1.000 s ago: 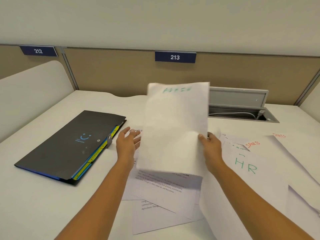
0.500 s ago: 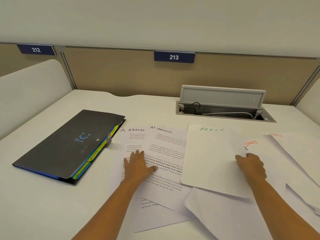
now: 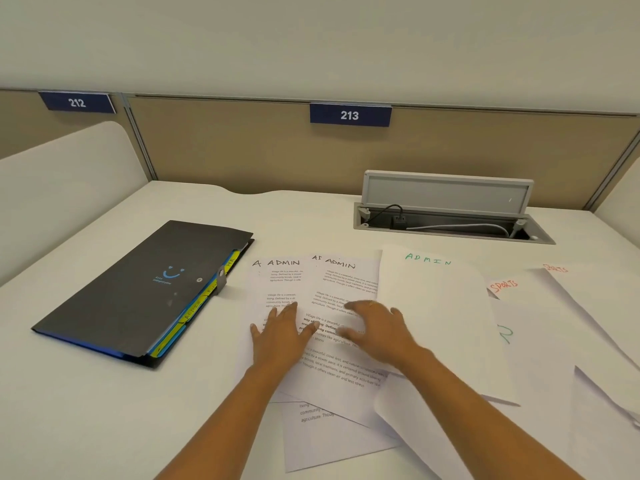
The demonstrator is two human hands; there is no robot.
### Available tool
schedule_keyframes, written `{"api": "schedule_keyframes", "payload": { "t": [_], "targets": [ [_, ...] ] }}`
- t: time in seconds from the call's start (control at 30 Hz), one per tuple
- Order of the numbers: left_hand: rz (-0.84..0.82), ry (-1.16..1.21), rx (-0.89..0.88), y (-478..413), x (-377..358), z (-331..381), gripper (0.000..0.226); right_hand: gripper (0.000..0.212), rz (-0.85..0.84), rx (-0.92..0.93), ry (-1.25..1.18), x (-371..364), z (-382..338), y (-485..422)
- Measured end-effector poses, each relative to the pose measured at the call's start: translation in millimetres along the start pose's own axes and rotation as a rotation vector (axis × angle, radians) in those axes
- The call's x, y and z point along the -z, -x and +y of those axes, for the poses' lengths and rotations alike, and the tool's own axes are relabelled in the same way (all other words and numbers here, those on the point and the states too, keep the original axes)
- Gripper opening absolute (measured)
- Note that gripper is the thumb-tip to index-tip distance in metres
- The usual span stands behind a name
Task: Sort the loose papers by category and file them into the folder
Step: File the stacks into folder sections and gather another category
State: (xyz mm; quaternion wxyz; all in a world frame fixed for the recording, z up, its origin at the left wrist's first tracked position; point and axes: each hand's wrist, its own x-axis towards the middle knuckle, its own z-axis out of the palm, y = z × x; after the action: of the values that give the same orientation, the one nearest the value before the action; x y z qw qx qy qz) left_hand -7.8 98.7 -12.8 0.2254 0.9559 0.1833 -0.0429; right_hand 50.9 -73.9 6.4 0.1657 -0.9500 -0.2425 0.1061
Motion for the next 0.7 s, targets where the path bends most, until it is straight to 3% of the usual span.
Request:
{"api": "schedule_keyframes", "payload": {
  "t": [0.07,0.2,0.5,0.7],
  "targets": [
    [-0.011,-0.052,0.002,-0.5,0.5,-4.3,0.066,0.069,-0.117,-0.006,0.099,-8.2,-4.7,-0.1],
    [-0.019,-0.058,0.017,-1.5,4.2,-11.0,0.063,0.072,-0.09,-0.064,0.146,-6.3,9.4,5.6],
    [0.027,-0.111,0.037,-1.0,-0.4,-6.5,0.07,0.047,0.103,-0.256,0.347,10.7,48.3,16.0],
    [0.064,-0.095,0.044,-3.0,2.3,10.3,0.071,0.069,0.061,-0.196,0.262,-3.7,35.3,10.4]
  ]
}}
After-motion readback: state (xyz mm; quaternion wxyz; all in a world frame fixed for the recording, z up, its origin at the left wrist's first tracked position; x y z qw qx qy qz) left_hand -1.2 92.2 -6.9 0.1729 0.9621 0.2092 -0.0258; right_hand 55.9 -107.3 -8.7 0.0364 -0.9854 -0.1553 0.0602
